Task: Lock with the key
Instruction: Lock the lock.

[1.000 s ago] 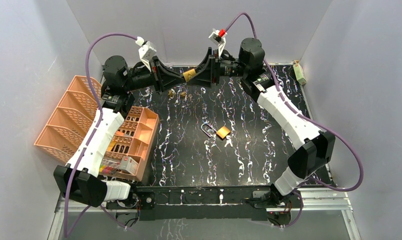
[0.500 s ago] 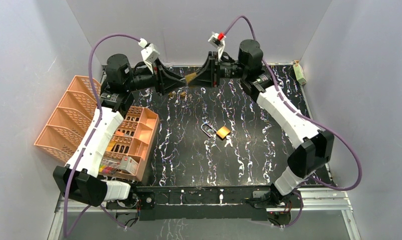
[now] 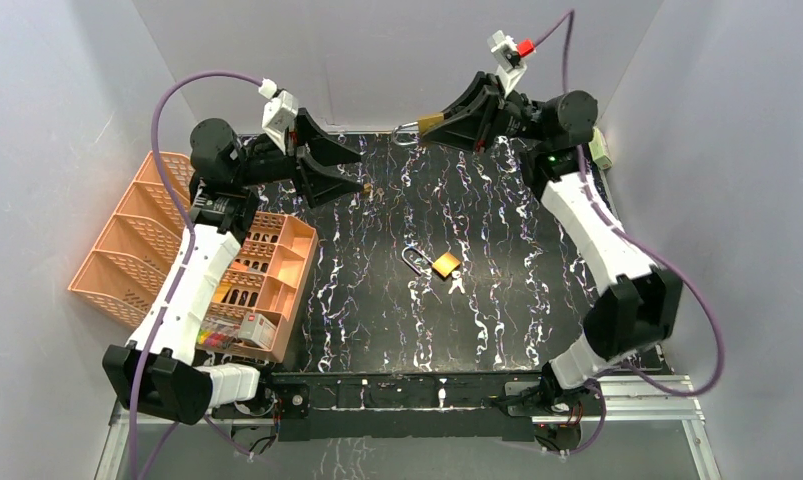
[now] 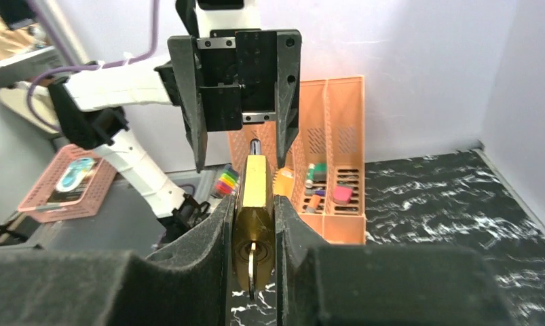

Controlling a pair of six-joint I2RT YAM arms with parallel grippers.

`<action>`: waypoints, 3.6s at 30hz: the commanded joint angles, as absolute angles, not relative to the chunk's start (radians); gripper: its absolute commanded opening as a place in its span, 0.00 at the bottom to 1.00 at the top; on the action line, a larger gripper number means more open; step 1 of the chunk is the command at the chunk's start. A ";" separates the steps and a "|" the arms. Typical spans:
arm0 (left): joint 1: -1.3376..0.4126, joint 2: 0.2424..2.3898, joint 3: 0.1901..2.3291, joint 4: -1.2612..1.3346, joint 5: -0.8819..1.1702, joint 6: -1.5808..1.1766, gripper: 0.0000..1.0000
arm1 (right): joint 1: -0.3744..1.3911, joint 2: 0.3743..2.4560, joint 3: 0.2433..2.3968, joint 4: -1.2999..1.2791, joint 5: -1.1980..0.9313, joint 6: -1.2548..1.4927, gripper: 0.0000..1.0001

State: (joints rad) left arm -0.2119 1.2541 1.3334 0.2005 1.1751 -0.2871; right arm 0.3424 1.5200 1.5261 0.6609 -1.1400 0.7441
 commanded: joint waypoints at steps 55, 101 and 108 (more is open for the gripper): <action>-0.211 1.344 1.382 0.788 1.424 -0.747 0.31 | 0.523 1.737 1.718 1.224 -1.223 1.234 0.00; -0.387 1.481 1.441 1.349 1.174 -1.194 0.00 | 0.668 1.697 1.613 1.348 -1.080 1.082 0.00; -0.394 1.577 1.478 1.517 1.130 -1.335 0.00 | 0.706 1.711 1.606 1.347 -1.075 1.065 0.00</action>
